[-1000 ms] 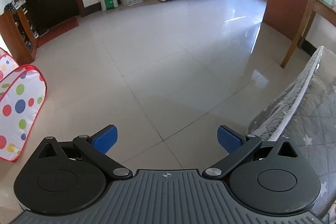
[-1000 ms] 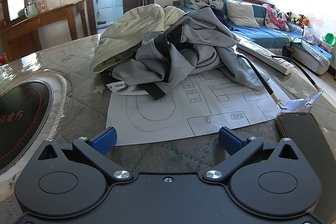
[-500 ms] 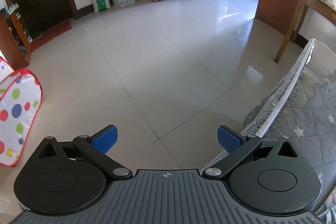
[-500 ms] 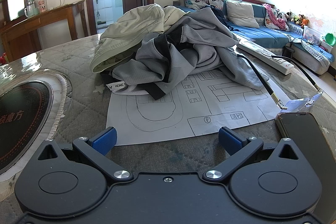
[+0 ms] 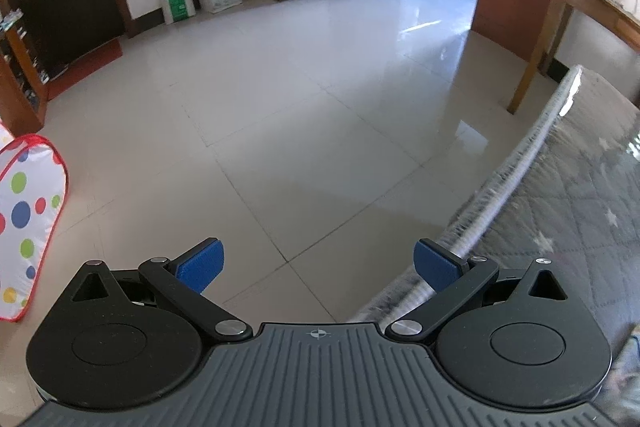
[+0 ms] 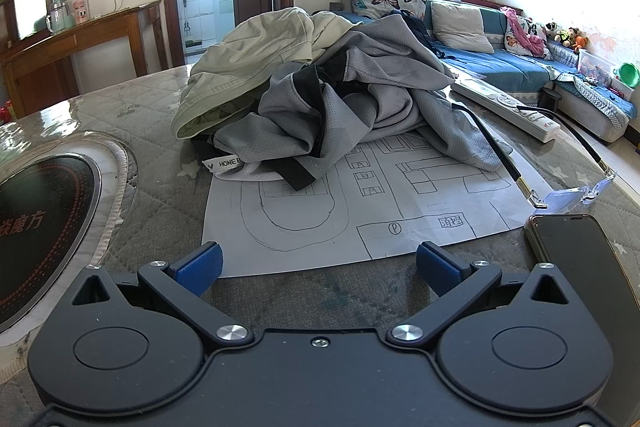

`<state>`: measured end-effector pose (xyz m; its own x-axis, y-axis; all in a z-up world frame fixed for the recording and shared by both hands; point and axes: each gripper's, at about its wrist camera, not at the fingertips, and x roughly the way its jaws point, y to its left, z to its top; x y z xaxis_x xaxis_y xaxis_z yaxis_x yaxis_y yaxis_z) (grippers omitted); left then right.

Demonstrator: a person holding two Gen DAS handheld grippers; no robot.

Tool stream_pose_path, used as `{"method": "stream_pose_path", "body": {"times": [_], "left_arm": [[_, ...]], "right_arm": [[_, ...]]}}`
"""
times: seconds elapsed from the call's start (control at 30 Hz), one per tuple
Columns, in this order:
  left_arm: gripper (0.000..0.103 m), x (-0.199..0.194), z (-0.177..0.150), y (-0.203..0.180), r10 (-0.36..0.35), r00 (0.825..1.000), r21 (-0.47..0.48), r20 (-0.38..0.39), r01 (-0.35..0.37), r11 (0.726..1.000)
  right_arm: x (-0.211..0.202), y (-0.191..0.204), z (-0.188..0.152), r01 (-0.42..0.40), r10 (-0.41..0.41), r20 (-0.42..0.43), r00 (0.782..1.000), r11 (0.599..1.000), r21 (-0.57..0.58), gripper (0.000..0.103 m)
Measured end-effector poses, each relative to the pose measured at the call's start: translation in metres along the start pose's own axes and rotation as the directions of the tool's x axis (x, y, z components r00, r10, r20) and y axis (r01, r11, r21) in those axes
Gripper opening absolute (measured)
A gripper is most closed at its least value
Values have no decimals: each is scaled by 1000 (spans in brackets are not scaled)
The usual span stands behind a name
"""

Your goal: Fold clothes

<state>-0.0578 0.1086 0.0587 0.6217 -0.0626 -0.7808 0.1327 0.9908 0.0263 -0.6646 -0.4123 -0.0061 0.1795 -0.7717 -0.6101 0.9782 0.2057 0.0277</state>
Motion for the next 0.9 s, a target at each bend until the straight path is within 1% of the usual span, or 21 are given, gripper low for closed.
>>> {"method": "stream_pose_path", "body": {"times": [0.1,0.17,0.27,0.37,0.47,0.63,0.73,0.9], "left_arm": [[103,-8,-2,-8,-34,999,39,23,33,999],[103,-17,-4,-18,-75,996,84,52,71,994],[103,-28,-10,-35,-145,986,141,78,133,981],[103,-35,-19,-47,-201,975,199,93,180,963],[103,-40,-27,-59,-226,969,249,102,195,949],[103,-48,-41,-69,-269,957,302,104,228,926],[103,-53,-45,-73,-305,947,337,104,255,906],[103,-69,-51,-79,-363,922,413,136,280,867]], "right_arm": [[0,0,0,0,0,0,1000,1000,0,103],[0,0,0,0,0,0,1000,1000,0,103],[0,0,0,0,0,0,1000,1000,0,103],[0,0,0,0,0,0,1000,1000,0,103],[0,0,0,0,0,0,1000,1000,0,103],[0,0,0,0,0,0,1000,1000,0,103],[0,0,0,0,0,0,1000,1000,0,103],[0,0,0,0,0,0,1000,1000,0,103]]}}
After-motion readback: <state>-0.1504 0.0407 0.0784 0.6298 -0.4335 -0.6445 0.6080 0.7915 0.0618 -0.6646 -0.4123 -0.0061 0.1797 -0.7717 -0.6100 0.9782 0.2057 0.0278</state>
